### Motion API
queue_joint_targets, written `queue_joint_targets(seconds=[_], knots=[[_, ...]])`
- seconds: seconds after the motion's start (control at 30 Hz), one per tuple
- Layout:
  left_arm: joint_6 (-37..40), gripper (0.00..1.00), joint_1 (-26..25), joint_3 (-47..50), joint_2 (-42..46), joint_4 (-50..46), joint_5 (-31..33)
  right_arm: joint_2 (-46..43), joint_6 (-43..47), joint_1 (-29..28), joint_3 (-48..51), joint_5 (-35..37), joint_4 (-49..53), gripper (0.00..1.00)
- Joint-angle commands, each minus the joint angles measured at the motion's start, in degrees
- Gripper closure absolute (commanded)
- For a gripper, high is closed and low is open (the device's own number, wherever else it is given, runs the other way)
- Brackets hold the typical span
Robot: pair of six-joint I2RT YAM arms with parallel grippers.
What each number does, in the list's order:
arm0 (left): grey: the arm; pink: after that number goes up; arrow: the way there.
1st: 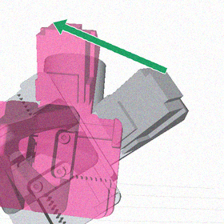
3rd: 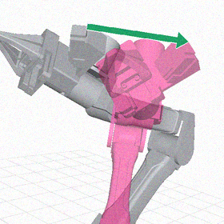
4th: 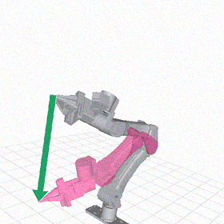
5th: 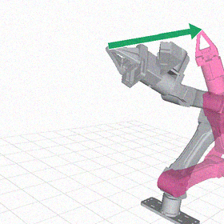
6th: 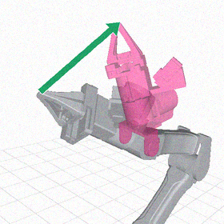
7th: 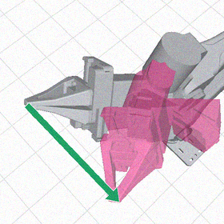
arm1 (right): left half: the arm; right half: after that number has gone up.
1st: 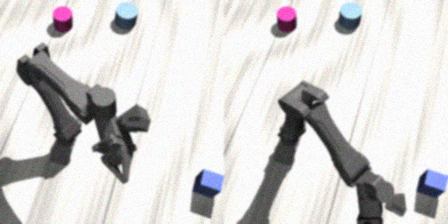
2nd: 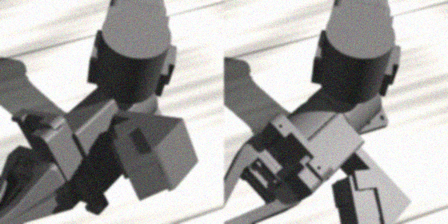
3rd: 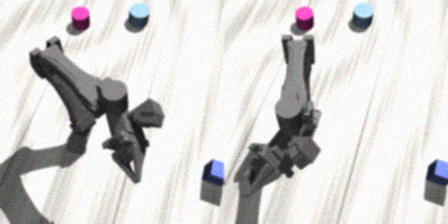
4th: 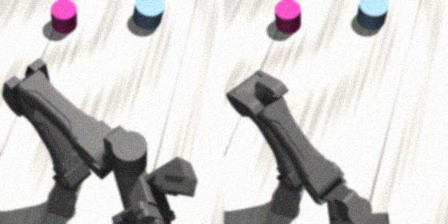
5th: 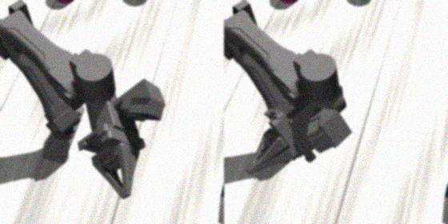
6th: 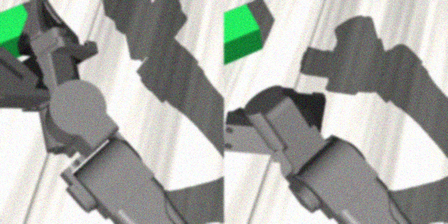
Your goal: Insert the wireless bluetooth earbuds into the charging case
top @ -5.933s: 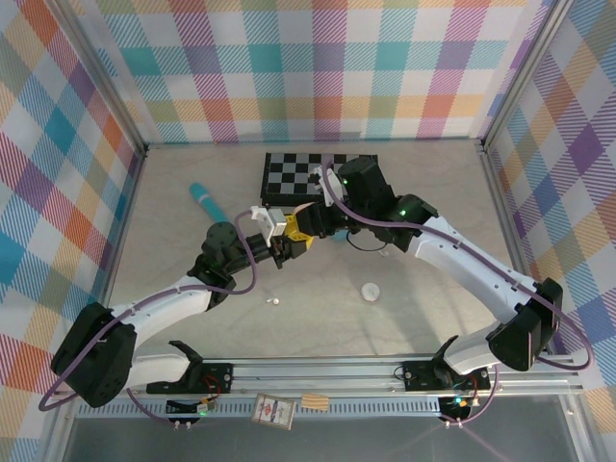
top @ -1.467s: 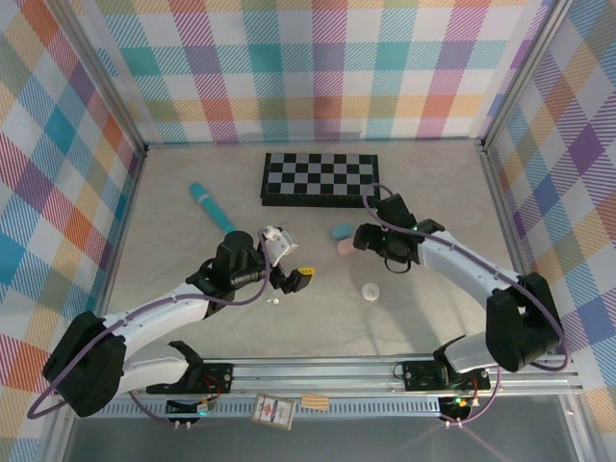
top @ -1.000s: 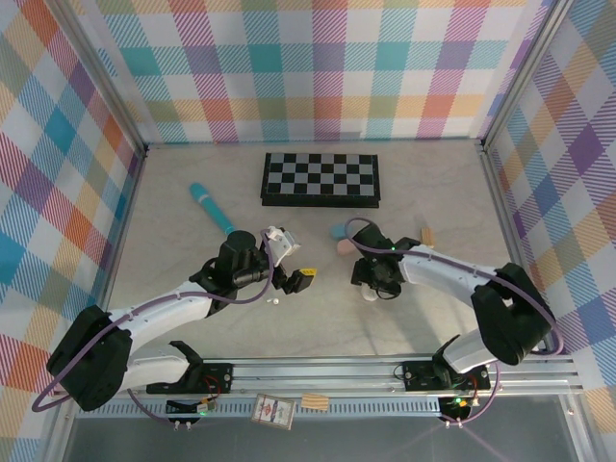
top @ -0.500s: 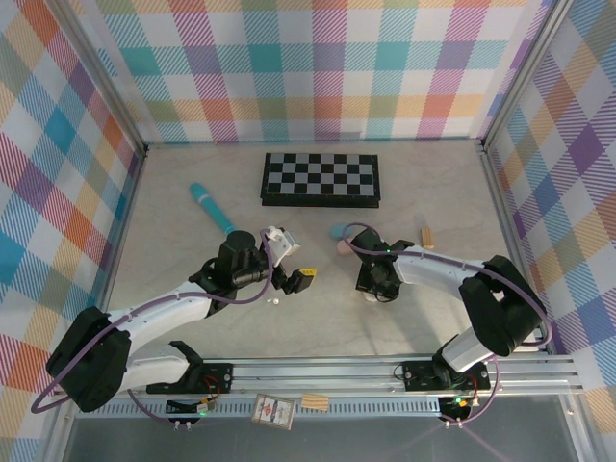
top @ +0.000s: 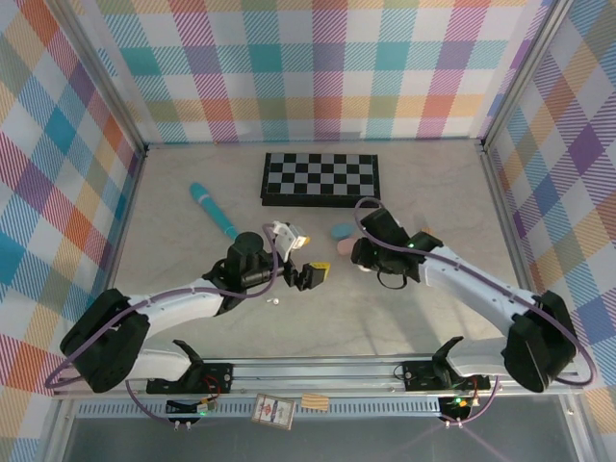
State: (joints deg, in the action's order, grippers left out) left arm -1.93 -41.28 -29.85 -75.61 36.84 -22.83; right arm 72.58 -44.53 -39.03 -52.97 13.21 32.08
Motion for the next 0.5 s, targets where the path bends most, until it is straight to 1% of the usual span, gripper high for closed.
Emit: queue_joint_targets(seconds=[0.0, 0.07, 0.17, 0.23, 0.37, 0.4, 0.47], knots=[[-8.31, 0.00, -3.16, -1.52, -2.99, 8.93, 0.96, -3.03, 3.37, -0.35, -2.50, -0.48, -2.67, 0.52], [-10.89, 0.01, -4.72, -1.60, -5.32, 12.93, 1.93, -4.42, 3.66, -0.35, -3.34, -1.35, -3.31, 0.52], [-14.92, 0.08, -6.60, -2.07, -9.16, 19.24, 3.13, -6.11, 3.58, -0.30, -4.06, -2.84, -4.04, 0.53], [-17.30, 0.16, -7.58, -2.72, -12.12, 23.54, 3.18, -7.12, 3.26, -0.17, -4.07, -4.20, -4.72, 0.53], [-23.36, 0.30, -8.61, -4.05, -19.44, 36.16, 2.81, -8.63, 2.18, 0.00, -3.70, -6.60, -6.10, 0.53], [-24.58, 0.32, -8.72, -4.45, -21.09, 39.04, 2.86, -8.89, 2.00, 0.02, -3.59, -7.24, -6.39, 0.53], [-25.51, 0.34, -8.71, -5.55, -22.90, 40.17, 3.14, -9.20, 1.53, 0.09, -3.30, -8.02, -6.76, 0.53]])
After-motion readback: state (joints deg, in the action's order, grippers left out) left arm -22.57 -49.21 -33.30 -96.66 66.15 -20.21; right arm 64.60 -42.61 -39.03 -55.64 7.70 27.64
